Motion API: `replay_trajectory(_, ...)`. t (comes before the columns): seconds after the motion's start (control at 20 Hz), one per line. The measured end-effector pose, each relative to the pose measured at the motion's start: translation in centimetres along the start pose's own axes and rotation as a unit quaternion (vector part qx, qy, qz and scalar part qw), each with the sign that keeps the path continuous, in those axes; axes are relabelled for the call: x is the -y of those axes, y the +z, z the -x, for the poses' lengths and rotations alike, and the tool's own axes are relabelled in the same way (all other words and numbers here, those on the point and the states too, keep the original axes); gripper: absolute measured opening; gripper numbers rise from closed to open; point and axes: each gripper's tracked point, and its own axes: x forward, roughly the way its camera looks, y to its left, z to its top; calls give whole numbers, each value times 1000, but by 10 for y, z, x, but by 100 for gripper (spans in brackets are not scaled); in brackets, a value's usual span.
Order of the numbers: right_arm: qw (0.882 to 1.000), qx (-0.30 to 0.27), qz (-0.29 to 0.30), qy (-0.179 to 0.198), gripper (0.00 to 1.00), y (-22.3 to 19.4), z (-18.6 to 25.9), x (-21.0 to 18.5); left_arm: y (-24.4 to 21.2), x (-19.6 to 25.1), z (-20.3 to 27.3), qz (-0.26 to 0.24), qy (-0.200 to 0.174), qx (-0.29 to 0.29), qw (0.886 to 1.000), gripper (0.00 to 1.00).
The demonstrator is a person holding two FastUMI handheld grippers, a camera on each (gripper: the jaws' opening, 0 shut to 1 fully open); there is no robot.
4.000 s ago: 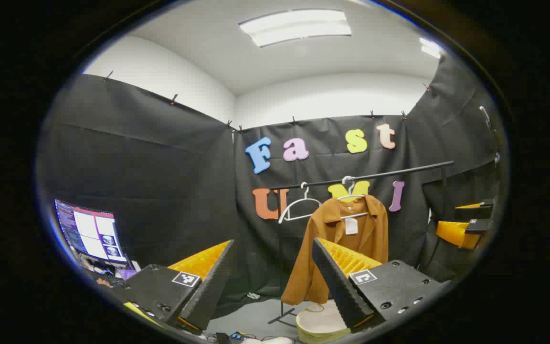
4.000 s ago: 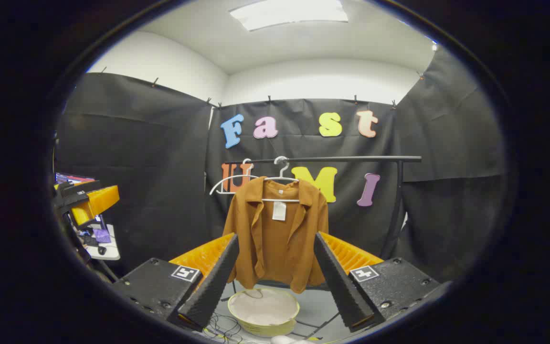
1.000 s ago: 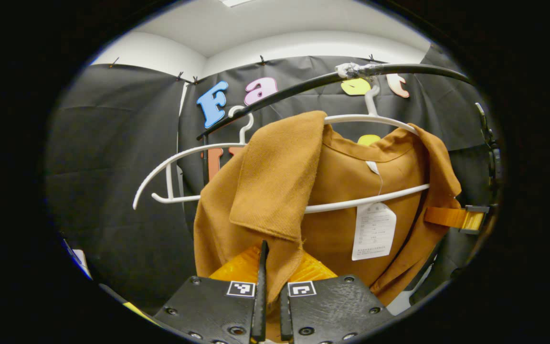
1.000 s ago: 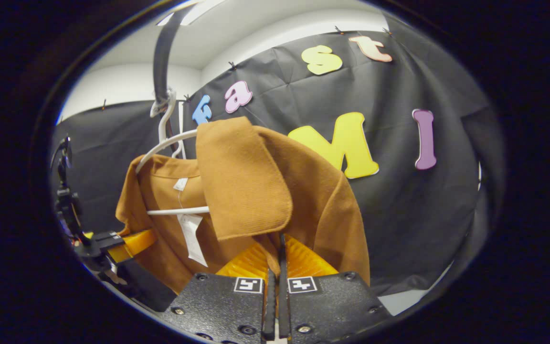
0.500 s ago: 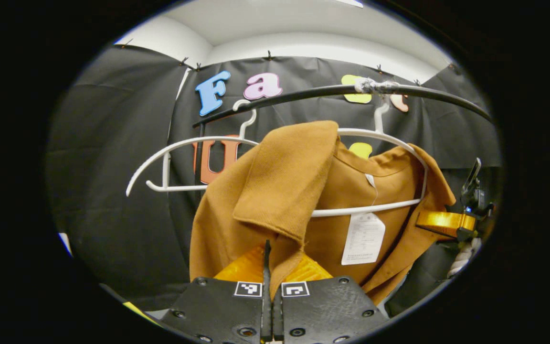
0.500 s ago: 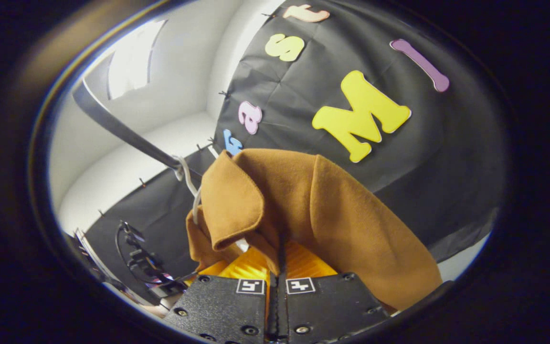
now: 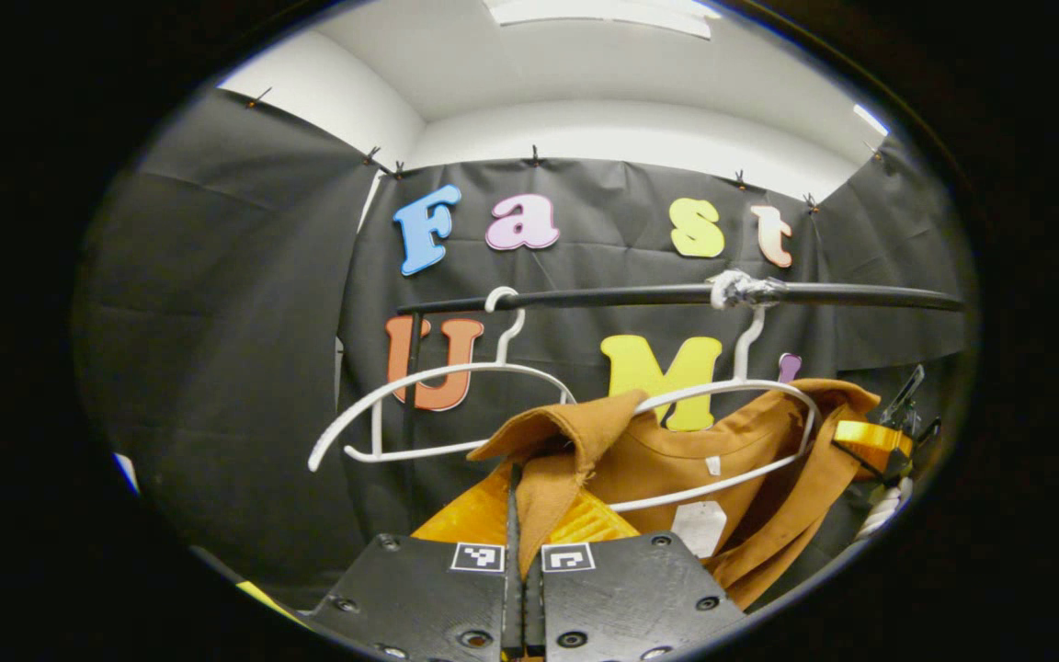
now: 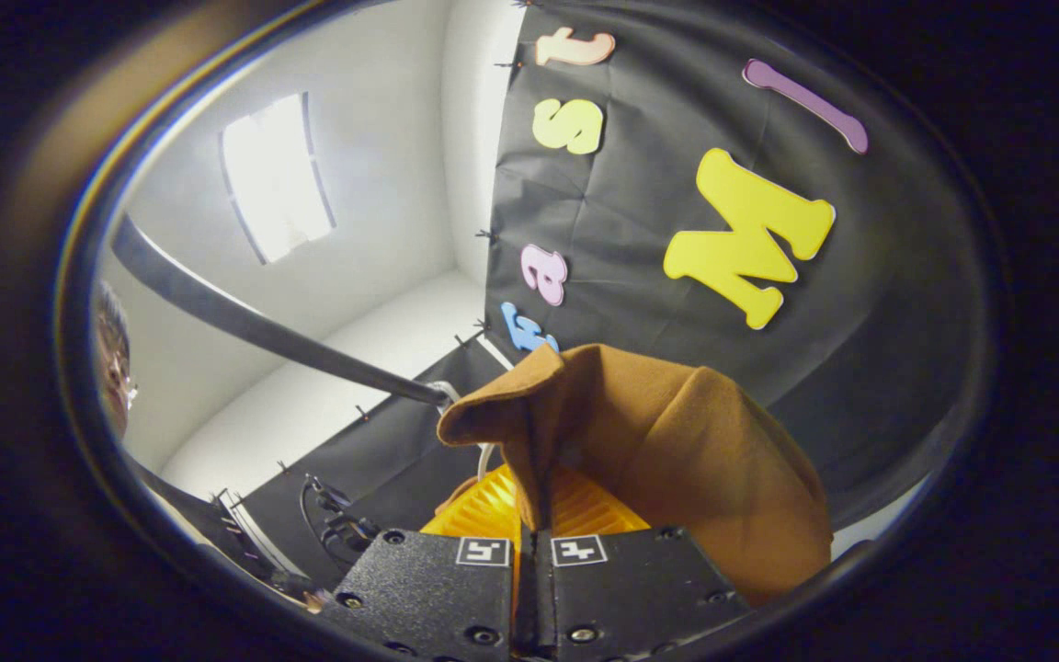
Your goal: Grasp the clothes on the hanger with both hands and then place them into the laundry hamper below.
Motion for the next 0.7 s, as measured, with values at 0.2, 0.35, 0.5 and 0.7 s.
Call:
replay_trajectory(0.2, 998, 52, -29, -11, 3, 31, 8, 10, 0, -12, -5, 2, 12, -7, 1000, 1)
replay_trajectory(0.35, 996, 80, -30, -40, 3, 46, 18, 26, -1, -23, -12, 6, 16, -15, 1000, 1)
replay_trajectory(0.5, 992, 99, -33, -66, 3, 56, 28, 43, -9, -32, -13, 10, 20, -20, 1000, 1)
replay_trajectory(0.7, 989, 110, -36, -92, 3, 60, 33, 60, -18, -38, -13, 12, 20, -29, 999, 1)
